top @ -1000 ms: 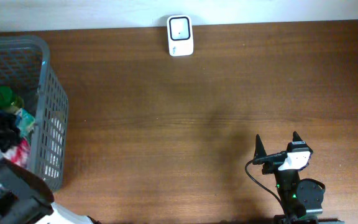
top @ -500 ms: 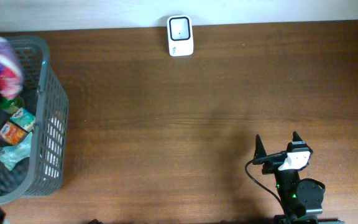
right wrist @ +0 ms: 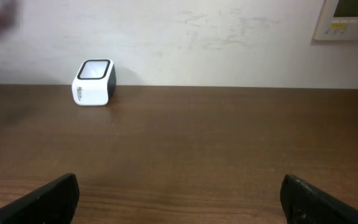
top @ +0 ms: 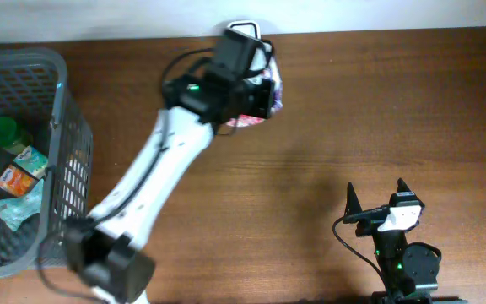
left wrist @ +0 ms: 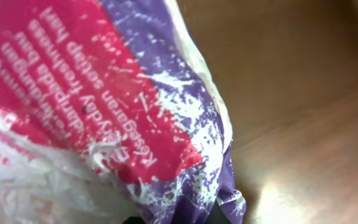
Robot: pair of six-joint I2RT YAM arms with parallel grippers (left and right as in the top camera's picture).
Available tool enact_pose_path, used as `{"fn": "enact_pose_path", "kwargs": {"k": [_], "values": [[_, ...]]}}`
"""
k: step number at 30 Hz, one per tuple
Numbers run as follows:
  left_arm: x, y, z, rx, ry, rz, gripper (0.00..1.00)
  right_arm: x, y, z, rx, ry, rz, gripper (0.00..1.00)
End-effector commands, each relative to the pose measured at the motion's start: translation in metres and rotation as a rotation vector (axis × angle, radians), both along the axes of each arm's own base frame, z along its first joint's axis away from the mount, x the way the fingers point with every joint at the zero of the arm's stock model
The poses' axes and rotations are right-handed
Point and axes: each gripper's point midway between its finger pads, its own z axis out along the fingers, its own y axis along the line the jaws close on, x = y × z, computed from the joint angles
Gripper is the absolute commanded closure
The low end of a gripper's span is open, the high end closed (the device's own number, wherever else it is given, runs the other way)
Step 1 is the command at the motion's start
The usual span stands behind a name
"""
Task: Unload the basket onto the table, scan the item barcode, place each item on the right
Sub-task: 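Carry the red-purple pack to the scanner and place it on the table, then reach the left gripper into the basket and grasp the green tissue pack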
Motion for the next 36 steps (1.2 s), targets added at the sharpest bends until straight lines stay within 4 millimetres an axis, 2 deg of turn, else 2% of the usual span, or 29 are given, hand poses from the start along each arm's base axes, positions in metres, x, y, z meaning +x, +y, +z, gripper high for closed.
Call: {"fn": "enact_pose_path", "kwargs": {"k": [1, 3, 4, 5, 6, 7, 8, 9, 11, 12, 13, 14, 15, 16, 18, 19, 20, 21, 22, 23, 24, 25, 26, 28, 29, 31, 34, 36], "values": [[0.013, -0.03, -0.074, 0.098, 0.065, -0.043, 0.93, 0.0, 0.0, -0.004, -0.006, 0.005, -0.001, 0.02], [0.015, -0.044, -0.114, 0.126, 0.112, -0.066, 0.88, 0.0, 0.0, -0.004, -0.006, 0.005, -0.001, 0.01], [0.011, -0.052, -0.142, 0.153, 0.15, -0.083, 0.74, 0.0, 0.0, -0.004, -0.006, 0.005, -0.001, 0.02], [0.008, -0.055, -0.151, 0.164, 0.166, -0.092, 0.59, 0.0, 0.0, -0.004, -0.006, 0.005, -0.001, 0.01], [0.004, -0.057, -0.156, 0.169, 0.178, -0.099, 0.28, 0.0, 0.0, -0.004, -0.006, 0.005, -0.001, 0.02], [0.0, -0.06, -0.156, 0.171, 0.185, -0.109, 0.1, 0.0, 0.0, -0.004, -0.006, 0.005, -0.001, 0.01], [-0.004, -0.063, -0.154, 0.161, 0.198, -0.123, 0.04, 0.0, 0.0, -0.004, -0.006, 0.006, -0.001, 0.02], [-0.009, -0.065, -0.151, 0.145, 0.218, -0.139, 0.04, 0.0, 0.0, -0.004, -0.006, 0.005, -0.001, 0.01], [-0.013, -0.066, -0.128, 0.131, 0.232, -0.15, 0.06, 0.0, 0.0, -0.004, -0.006, 0.006, -0.001, 0.02], [-0.008, -0.061, -0.09, 0.111, 0.202, -0.138, 0.08, 0.0, 0.0, -0.004, -0.006, 0.005, -0.001, 0.01], [-0.005, -0.058, -0.065, 0.091, 0.171, -0.13, 0.1, 0.0, 0.0, -0.004, -0.006, 0.006, -0.001, 0.01], [0.0, -0.052, -0.029, 0.056, 0.117, -0.116, 0.16, 0.0, 0.0, -0.004, -0.006, 0.005, -0.001, 0.01], [0.002, -0.044, -0.006, 0.035, 0.086, -0.102, 0.23, 0.0, 0.0, -0.004, -0.006, 0.005, -0.001, 0.01], [0.001, -0.027, 0.015, 0.021, 0.064, -0.076, 0.24, 0.0, 0.0, -0.004, -0.006, 0.005, -0.001, 0.01], [0.002, 0.007, 0.051, -0.007, 0.017, -0.017, 0.14, 0.0, 0.0, -0.004, -0.006, 0.005, -0.001, 0.01], [0.001, 0.036, 0.083, -0.036, -0.038, 0.035, 0.09, 0.0, 0.0, -0.004, -0.006, 0.005, -0.001, 0.02], [-0.003, 0.073, 0.117, -0.063, -0.1, 0.102, 0.01, 0.0, 0.0, -0.004, -0.006, 0.005, -0.001, 0.02], [-0.013, 0.119, 0.148, -0.075, -0.157, 0.193, 0.01, 0.0, 0.0, -0.004, -0.006, 0.005, -0.001, 0.02], [-0.022, 0.165, 0.165, -0.046, -0.196, 0.309, 0.01, 0.0, 0.0, -0.004, -0.006, 0.005, -0.001, 0.02], [-0.035, 0.222, 0.175, 0.019, -0.221, 0.47, 0.01, 0.0, 0.0, -0.004, -0.006, 0.005, -0.001, 0.01], [-0.051, 0.28, 0.177, 0.094, -0.214, 0.643, 0.01, 0.0, 0.0, -0.004, -0.006, 0.005, -0.001, 0.01], [-0.059, 0.307, 0.174, 0.138, -0.196, 0.726, 0.01, 0.0, 0.0, -0.004, -0.006, 0.005, -0.001, 0.02], [-0.074, 0.349, 0.162, 0.207, -0.134, 0.854, 0.01, 0.0, 0.0, -0.004, -0.006, 0.005, -0.001, 0.01], [-0.085, 0.387, 0.148, 0.238, -0.062, 0.962, 0.01, 0.0, 0.0, -0.004, -0.006, 0.005, -0.001, 0.02], [-0.088, 0.415, 0.134, 0.26, -0.007, 1.048, 0.01, 0.0, 0.0, -0.004, -0.006, 0.006, -0.001, 0.01], [-0.09, 0.436, 0.11, 0.233, 0.099, 1.184, 0.01, 0.0, 0.0, -0.004, -0.006, 0.006, -0.001, 0.01], [-0.101, 0.478, 0.061, 0.139, 0.303, 1.535, 0.01, 0.0, 0.0, -0.004, -0.006, 0.005, -0.001, 0.02], [-0.096, 0.49, 0.039, 0.145, 0.368, 1.568, 0.01, 0.0, 0.0, -0.004, -0.006, 0.005, -0.001, 0.02]]}}
